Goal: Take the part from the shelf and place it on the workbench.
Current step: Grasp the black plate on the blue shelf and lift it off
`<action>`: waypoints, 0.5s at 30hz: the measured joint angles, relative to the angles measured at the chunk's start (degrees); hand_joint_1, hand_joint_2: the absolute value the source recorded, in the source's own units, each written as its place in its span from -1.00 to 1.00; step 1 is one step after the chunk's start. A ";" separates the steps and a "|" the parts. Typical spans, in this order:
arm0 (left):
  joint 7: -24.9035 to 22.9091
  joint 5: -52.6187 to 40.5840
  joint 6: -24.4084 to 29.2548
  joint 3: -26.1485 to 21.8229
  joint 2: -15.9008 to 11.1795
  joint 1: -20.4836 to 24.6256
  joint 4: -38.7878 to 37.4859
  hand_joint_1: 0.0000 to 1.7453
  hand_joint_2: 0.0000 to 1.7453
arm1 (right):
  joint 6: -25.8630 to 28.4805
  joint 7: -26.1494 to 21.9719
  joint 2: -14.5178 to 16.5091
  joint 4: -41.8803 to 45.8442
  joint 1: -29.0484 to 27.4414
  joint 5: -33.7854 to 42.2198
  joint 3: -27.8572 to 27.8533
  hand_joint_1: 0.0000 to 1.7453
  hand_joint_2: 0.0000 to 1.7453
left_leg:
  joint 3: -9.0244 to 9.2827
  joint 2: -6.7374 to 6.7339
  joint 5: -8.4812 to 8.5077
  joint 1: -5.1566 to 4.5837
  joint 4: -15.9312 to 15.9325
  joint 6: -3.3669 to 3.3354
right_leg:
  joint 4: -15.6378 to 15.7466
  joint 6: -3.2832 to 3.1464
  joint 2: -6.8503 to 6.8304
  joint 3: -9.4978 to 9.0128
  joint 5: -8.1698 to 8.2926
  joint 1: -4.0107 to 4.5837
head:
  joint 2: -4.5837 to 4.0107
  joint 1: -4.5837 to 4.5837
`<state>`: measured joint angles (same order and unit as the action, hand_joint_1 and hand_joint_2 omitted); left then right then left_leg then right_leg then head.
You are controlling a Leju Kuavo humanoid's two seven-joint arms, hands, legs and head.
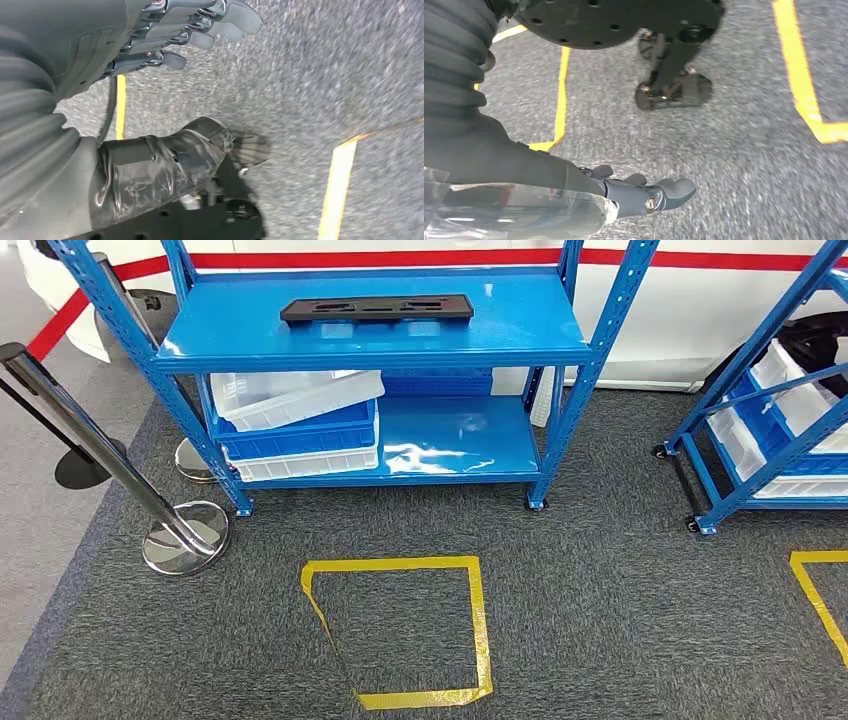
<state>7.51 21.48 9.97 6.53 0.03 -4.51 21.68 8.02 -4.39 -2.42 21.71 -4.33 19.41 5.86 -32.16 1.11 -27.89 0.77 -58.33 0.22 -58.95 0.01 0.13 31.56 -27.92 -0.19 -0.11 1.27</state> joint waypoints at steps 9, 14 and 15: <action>2.98 8.91 3.97 4.31 -0.24 1.63 -0.20 -1.00 -1.00 | 3.76 -2.08 -1.30 -1.03 1.78 8.58 3.47 -1.00 -1.00 | -0.01 0.00 0.00 0.00 0.00 0.00 | 0.00 0.00 0.00 0.01 0.00 0.00 | 0.00 -0.01; 5.17 15.37 6.43 8.17 -0.63 3.11 -0.80 -1.00 -1.00 | 6.13 -5.23 -2.55 -1.85 3.31 14.82 6.25 -1.00 -0.50 | -0.01 0.00 0.00 0.00 0.00 0.00 | 0.00 0.00 0.00 0.00 0.00 0.00 | 0.00 -0.01; 5.54 16.52 6.85 8.80 -0.70 3.35 -0.90 -1.00 -1.00 | 6.49 -5.88 -2.79 -1.99 3.58 15.89 6.78 -1.00 0.00 | -0.01 0.00 0.00 0.00 0.00 0.00 | 0.00 0.00 0.00 0.00 0.00 0.00 | 0.00 -0.01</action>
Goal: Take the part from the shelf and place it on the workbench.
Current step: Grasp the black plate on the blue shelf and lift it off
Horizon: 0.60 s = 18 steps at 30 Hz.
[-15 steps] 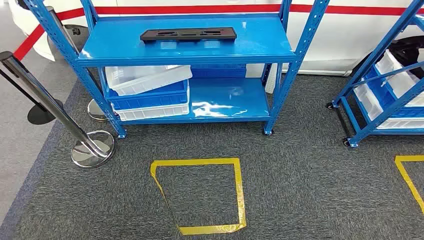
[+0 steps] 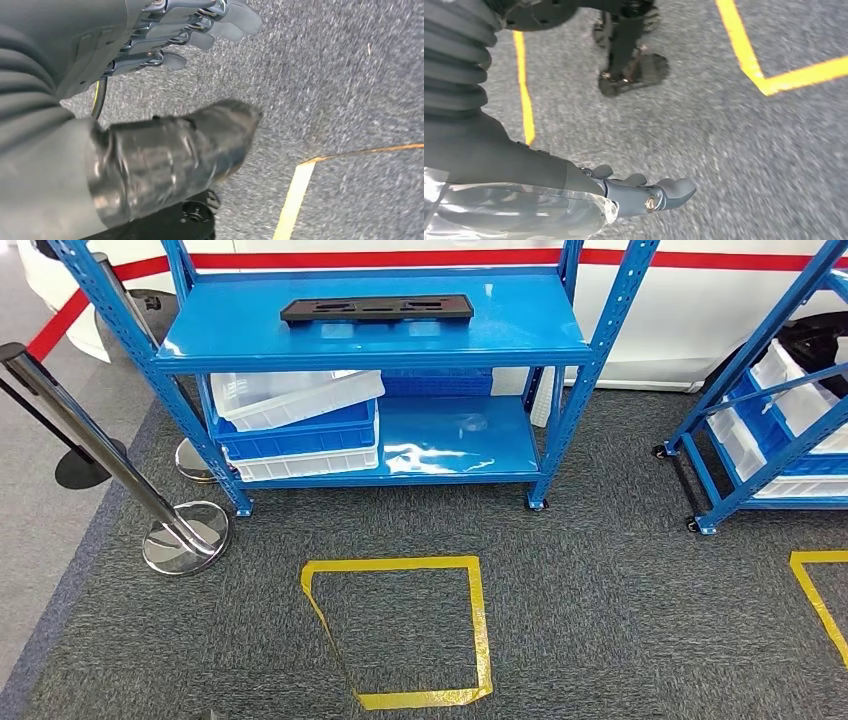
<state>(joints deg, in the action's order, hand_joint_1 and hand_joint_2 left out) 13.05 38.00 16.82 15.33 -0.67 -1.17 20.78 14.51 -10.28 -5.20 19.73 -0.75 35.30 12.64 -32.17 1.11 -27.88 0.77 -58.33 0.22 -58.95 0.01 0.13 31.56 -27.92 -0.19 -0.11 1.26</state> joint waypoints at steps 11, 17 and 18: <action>3.27 10.24 3.49 8.80 -1.25 2.49 -1.46 -1.00 -1.00 | 5.27 -8.34 -4.12 3.39 4.67 4.59 6.41 -1.00 -1.00 | 0.00 0.04 0.04 0.00 -0.01 -0.03 | -0.01 0.00 -0.05 -0.06 0.01 0.00 | 0.00 0.01; 4.22 12.96 4.02 12.51 -1.85 3.31 -1.81 -1.00 -1.00 | 8.67 -6.95 -5.91 10.12 6.26 -1.58 7.51 -1.00 -1.00 | 0.01 0.08 0.04 0.00 -0.01 -0.03 | -0.02 0.00 -0.09 -0.06 0.01 -0.01 | 0.00 0.01; 4.37 13.39 4.08 13.32 -1.97 3.48 -1.94 -1.00 -1.00 | 9.17 -6.58 -6.25 11.56 6.46 -2.82 7.61 -1.00 -1.00 | 0.01 0.08 0.04 0.00 -0.01 -0.03 | -0.02 0.00 -0.09 -0.07 0.01 -0.01 | 0.00 0.01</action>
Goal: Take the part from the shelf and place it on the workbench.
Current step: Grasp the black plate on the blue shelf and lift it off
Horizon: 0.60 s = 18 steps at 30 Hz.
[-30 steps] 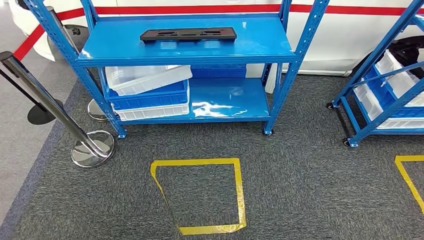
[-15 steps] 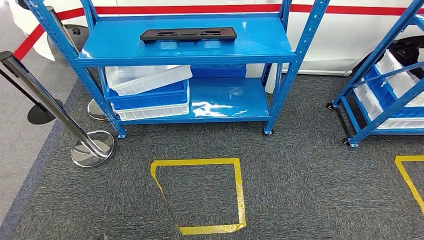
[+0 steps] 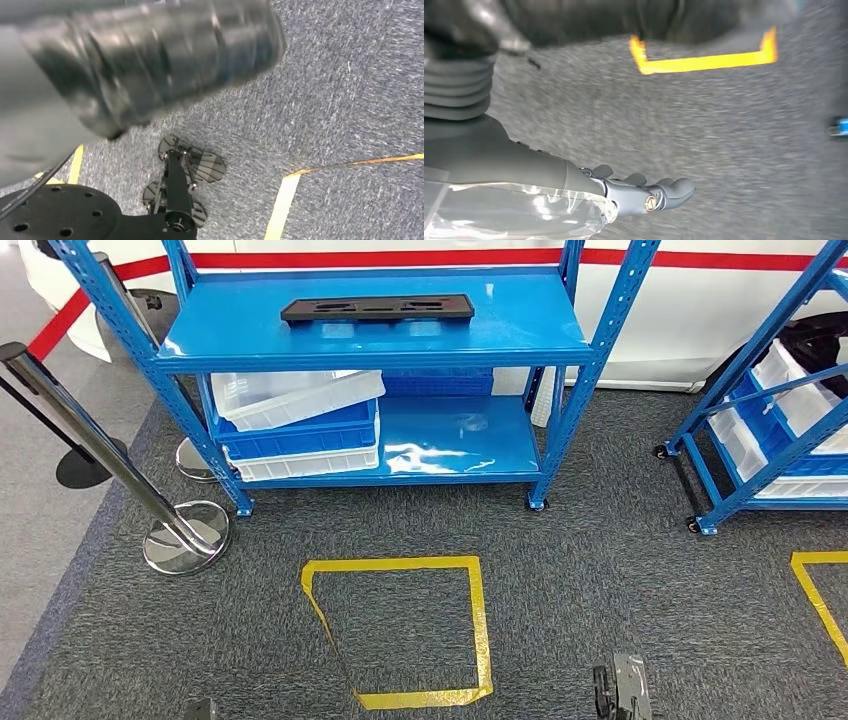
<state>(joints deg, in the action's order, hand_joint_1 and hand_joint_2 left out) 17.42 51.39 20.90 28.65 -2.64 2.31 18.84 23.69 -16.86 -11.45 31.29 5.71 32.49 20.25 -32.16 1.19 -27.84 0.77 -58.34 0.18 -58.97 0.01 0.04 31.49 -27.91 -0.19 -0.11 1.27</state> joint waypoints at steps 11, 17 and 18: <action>1.14 2.34 0.09 4.85 -0.93 0.82 -0.40 -1.00 -1.00 | 3.17 5.86 -2.51 12.26 3.33 -13.64 0.16 -1.00 -1.00 | 0.01 0.03 0.02 0.00 -0.01 0.00 | -0.01 0.00 -0.04 -0.02 0.00 0.00 | 0.00 -0.01; 1.91 3.31 -0.17 7.78 -1.64 1.26 -0.74 -1.00 -1.00 | 4.39 10.77 -4.19 20.73 6.29 -22.47 0.23 -1.00 -1.00 | 0.01 0.09 0.07 0.00 -0.02 -0.04 | -0.02 0.00 -0.10 -0.05 0.01 0.00 | 0.00 0.00; 2.06 3.37 -0.21 8.30 -1.77 1.35 -0.84 -1.00 -1.00 | 4.54 11.50 -4.46 22.21 6.83 -23.90 0.27 -1.00 -1.00 | 0.01 0.09 0.07 0.00 -0.02 -0.04 | -0.02 0.00 -0.10 -0.05 0.01 0.00 | 0.00 0.00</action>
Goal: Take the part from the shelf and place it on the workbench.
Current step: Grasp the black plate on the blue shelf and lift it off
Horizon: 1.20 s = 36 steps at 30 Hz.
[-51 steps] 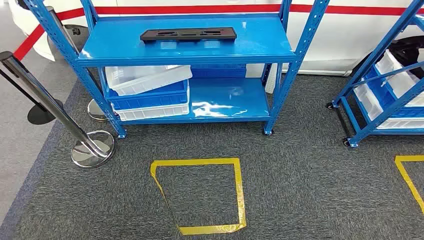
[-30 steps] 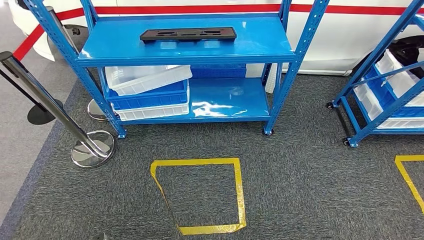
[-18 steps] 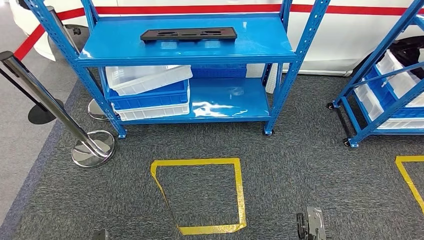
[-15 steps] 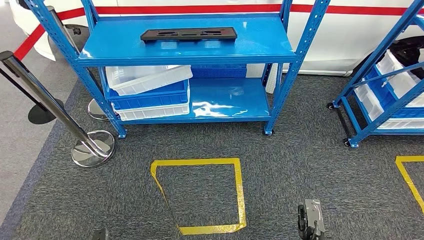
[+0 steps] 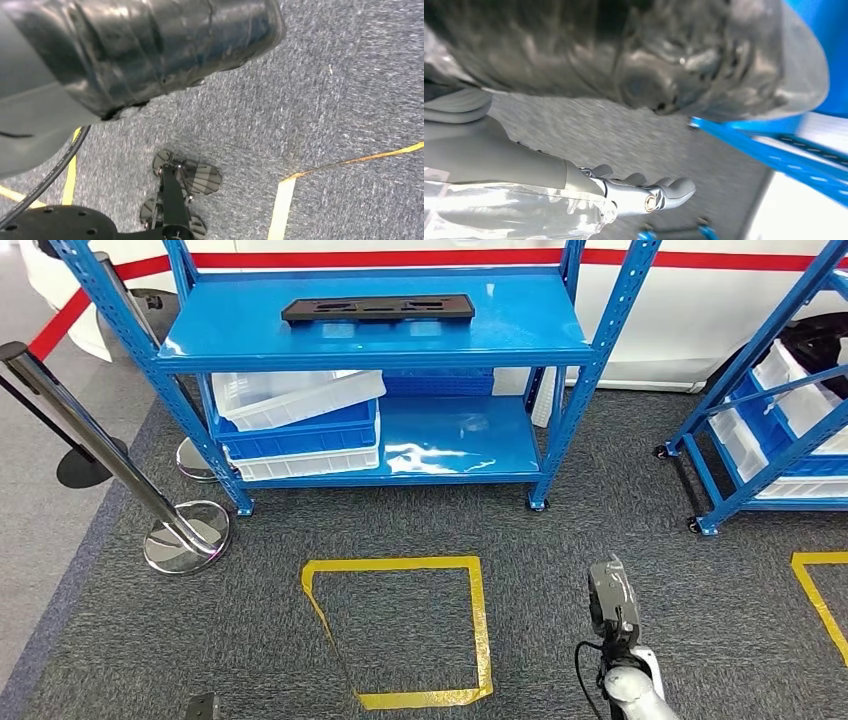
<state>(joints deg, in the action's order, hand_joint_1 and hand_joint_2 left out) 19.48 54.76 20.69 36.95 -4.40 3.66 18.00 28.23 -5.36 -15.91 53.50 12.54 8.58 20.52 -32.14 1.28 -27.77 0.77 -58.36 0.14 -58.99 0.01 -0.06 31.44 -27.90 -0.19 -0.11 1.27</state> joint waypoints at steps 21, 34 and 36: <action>12.68 2.95 -3.99 5.02 -1.82 0.86 -0.76 -1.00 -1.00 | -6.22 12.42 -2.09 24.69 23.69 -17.47 7.00 -1.00 1.00 | -0.06 0.06 0.16 0.00 0.00 0.03 | -0.08 0.01 -0.09 -0.34 0.05 0.03 | 0.00 0.00; 16.74 2.86 -6.11 6.49 -2.15 1.31 -1.23 -1.00 -1.00 | -17.71 16.37 -0.25 30.11 37.53 -23.04 17.88 -1.00 1.00 | -0.10 0.14 0.19 0.00 0.01 0.02 | -0.09 0.01 -0.17 -0.34 0.05 0.04 | 0.00 -0.02; 16.64 2.69 -6.11 6.73 -2.15 1.45 -1.24 -1.00 -1.00 | -19.62 16.45 0.71 30.11 39.28 -24.05 19.80 -1.00 1.00 | -0.10 0.15 0.19 -0.01 0.01 0.02 | -0.09 0.01 -0.17 -0.32 0.05 0.04 | 0.00 -0.01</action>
<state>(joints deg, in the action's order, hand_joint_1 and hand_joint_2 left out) 36.12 57.45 14.57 43.68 -6.56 5.11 16.76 8.61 11.10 -15.20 83.60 51.81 -15.47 40.32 -32.25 1.43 -27.58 0.76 -58.35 0.16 -59.08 0.02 -0.23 31.13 -27.85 -0.15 -0.11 1.26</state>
